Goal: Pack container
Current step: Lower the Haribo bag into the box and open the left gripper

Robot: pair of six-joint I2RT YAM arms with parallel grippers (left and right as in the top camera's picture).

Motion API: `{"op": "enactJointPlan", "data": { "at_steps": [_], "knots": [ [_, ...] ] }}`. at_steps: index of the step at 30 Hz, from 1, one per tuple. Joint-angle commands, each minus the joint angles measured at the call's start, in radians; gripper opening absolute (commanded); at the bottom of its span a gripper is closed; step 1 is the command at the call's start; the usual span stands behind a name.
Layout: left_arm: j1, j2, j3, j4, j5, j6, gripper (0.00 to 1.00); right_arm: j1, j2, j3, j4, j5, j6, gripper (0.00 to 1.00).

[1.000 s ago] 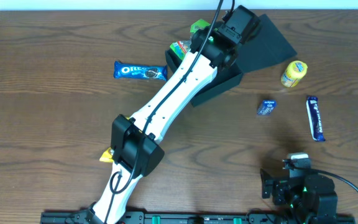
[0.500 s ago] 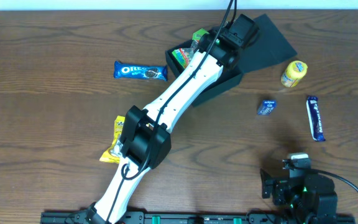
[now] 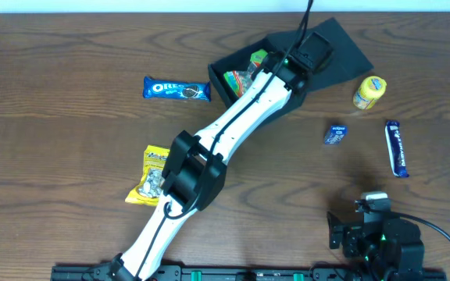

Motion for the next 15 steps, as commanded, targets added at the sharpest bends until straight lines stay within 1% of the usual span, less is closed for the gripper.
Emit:
{"op": "enactJointPlan", "data": {
  "at_steps": [1, 8, 15],
  "knots": [
    [-0.001, -0.003, -0.013, -0.011, -0.031, 0.003, 0.06, -0.010, -0.006, -0.007, -0.004, 0.003, 0.003, 0.99],
    [-0.009, -0.003, -0.023, -0.055, -0.071, 0.003, 0.06, -0.010, -0.006, -0.007, -0.004, 0.003, 0.003, 0.99],
    [-0.035, -0.003, -0.025, -0.074, -0.056, -0.001, 0.06, -0.010, -0.006, -0.007, -0.004, 0.003, 0.003, 0.99]
  ]
}}
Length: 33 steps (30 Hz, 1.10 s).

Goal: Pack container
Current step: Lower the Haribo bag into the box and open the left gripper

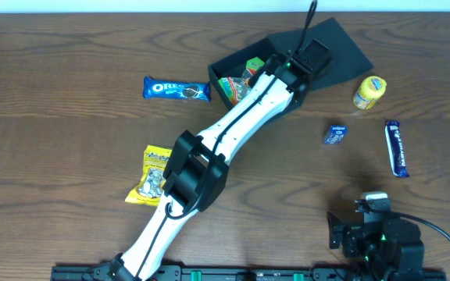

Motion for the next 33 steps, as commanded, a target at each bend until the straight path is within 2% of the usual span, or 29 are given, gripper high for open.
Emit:
{"op": "enactJointPlan", "data": {
  "at_steps": [1, 5, 10, 14, 17, 20, 21, 23, 24, 25, 28, 33],
  "knots": [
    [-0.020, -0.004, -0.009, -0.006, 0.004, -0.001, 0.06, -0.010, -0.006, -0.007, -0.005, 0.003, 0.003, 0.99],
    [-0.024, -0.004, -0.009, -0.008, 0.064, -0.005, 0.09, -0.010, -0.006, -0.007, -0.004, 0.003, 0.003, 0.99],
    [-0.024, -0.004, -0.009, -0.018, 0.068, -0.005, 0.14, -0.010, -0.006, -0.007, -0.005, 0.003, 0.003, 0.99],
    [-0.024, -0.004, -0.009, -0.019, 0.071, -0.008, 0.22, -0.010, -0.006, -0.007, -0.004, 0.003, 0.003, 0.99],
    [-0.024, -0.004, -0.009, -0.019, 0.070, -0.008, 0.33, -0.010, -0.006, -0.007, -0.005, 0.003, 0.003, 0.99],
    [-0.024, -0.004, -0.009, -0.016, 0.057, -0.008, 0.50, -0.010, -0.006, -0.007, -0.004, 0.003, 0.003, 0.99],
    [-0.024, -0.007, -0.009, -0.017, 0.029, -0.019, 0.65, -0.010, -0.006, -0.007, -0.004, 0.003, 0.003, 0.99],
    [-0.024, -0.019, -0.009, -0.023, -0.053, -0.075, 0.73, -0.010, -0.006, -0.007, -0.004, 0.003, 0.003, 0.99],
    [-0.024, -0.035, -0.009, -0.031, -0.088, -0.097, 0.84, -0.010, -0.006, -0.007, -0.004, 0.003, 0.003, 0.99],
    [-0.024, -0.050, -0.009, -0.044, -0.089, -0.102, 0.89, -0.010, -0.006, -0.007, -0.004, 0.003, 0.003, 0.99],
    [-0.024, -0.090, -0.009, -0.090, -0.072, -0.132, 0.98, -0.010, -0.006, -0.007, -0.004, 0.003, 0.003, 0.99],
    [-0.029, -0.145, -0.009, -0.197, 0.122, -0.134, 0.95, -0.010, -0.006, -0.007, -0.005, 0.003, 0.003, 0.99]
  ]
}}
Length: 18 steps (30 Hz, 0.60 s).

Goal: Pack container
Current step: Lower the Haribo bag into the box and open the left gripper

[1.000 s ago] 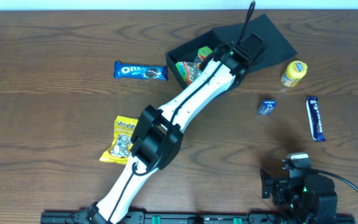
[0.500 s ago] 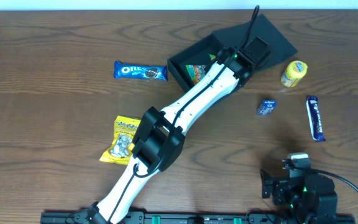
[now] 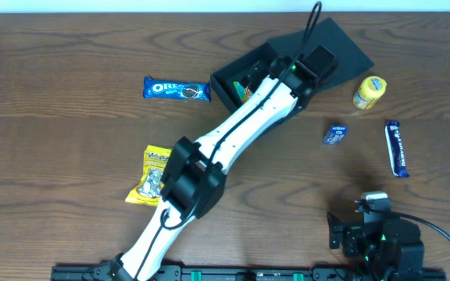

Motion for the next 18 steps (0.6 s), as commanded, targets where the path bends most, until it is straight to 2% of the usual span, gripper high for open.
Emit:
{"op": "enactJointPlan", "data": {
  "at_steps": [1, 5, 11, 14, 18],
  "knots": [
    [-0.007, -0.078, -0.006, -0.045, 0.152, -0.017, 0.95, -0.010, -0.006, -0.007, -0.004, 0.003, 0.003, 0.99],
    [-0.041, -0.101, -0.006, -0.116, 0.266, 0.042, 0.95, -0.010, -0.006, -0.007, -0.004, 0.003, 0.003, 0.99],
    [-0.095, -0.104, -0.053, -0.157, 0.267, 0.086, 0.95, -0.010, -0.006, -0.007, -0.004, 0.003, 0.003, 0.99],
    [-0.105, -0.132, -0.132, -0.113, 0.265, 0.085, 0.96, -0.010, -0.006, -0.007, -0.004, 0.003, 0.003, 0.99],
    [-0.105, -0.257, -0.350, 0.076, 0.268, 0.085, 0.95, -0.010, -0.006, -0.007, -0.004, 0.003, 0.003, 0.99]
  ]
}}
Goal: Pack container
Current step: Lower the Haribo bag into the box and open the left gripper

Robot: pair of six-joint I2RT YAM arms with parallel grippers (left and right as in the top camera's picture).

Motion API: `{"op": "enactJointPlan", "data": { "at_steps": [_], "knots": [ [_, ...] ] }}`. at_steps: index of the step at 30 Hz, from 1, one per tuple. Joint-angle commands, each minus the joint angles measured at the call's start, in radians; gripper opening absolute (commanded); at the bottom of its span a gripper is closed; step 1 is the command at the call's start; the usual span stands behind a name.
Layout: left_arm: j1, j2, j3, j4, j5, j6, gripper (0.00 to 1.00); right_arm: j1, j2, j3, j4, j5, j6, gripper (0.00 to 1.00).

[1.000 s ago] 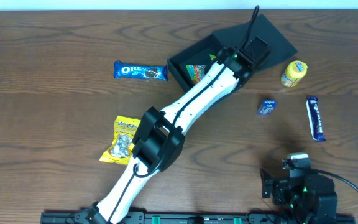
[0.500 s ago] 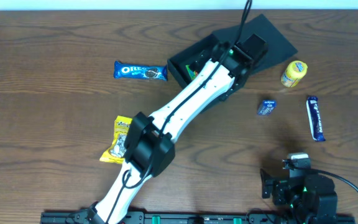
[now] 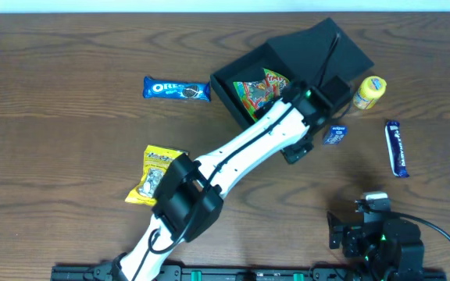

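A black container (image 3: 229, 80) stands at the back middle with its lid (image 3: 326, 47) flung open behind it. Inside lies a colourful candy packet (image 3: 258, 92). My left arm reaches across from the near left. Its gripper (image 3: 333, 87) is at the container's right edge, beside the packet, and its fingers are hidden under the wrist. My right gripper (image 3: 372, 204) is folded back at the near right, far from the container, and its jaws do not show clearly.
An Oreo pack (image 3: 176, 89) lies left of the container and a yellow snack packet (image 3: 153, 173) at the near left. To the right sit a yellow pouch (image 3: 369, 92), a small blue packet (image 3: 335, 134) and a dark blue bar (image 3: 397, 148).
My left gripper has shifted right, from over the container's middle to its right edge. The candy packet, then mostly covered by the arm, now shows lying in the container.
At first my left gripper hung over the container with a green and orange packet partly showing beneath the arm. It stayed there, covering more of the box. Now it is off to the right and the packet lies inside. The right arm never moved.
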Motion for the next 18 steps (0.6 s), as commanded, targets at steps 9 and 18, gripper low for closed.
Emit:
{"op": "enactJointPlan", "data": {
  "at_steps": [9, 18],
  "knots": [
    [0.060, -0.226, -0.332, 0.284, 0.051, 0.032, 0.95, -0.010, -0.006, -0.007, -0.004, 0.002, 0.003, 0.99],
    [0.079, -0.226, -0.444, 0.388, 0.139, 0.051, 0.95, -0.010, -0.006, -0.007, -0.004, 0.002, 0.003, 0.99]
  ]
}}
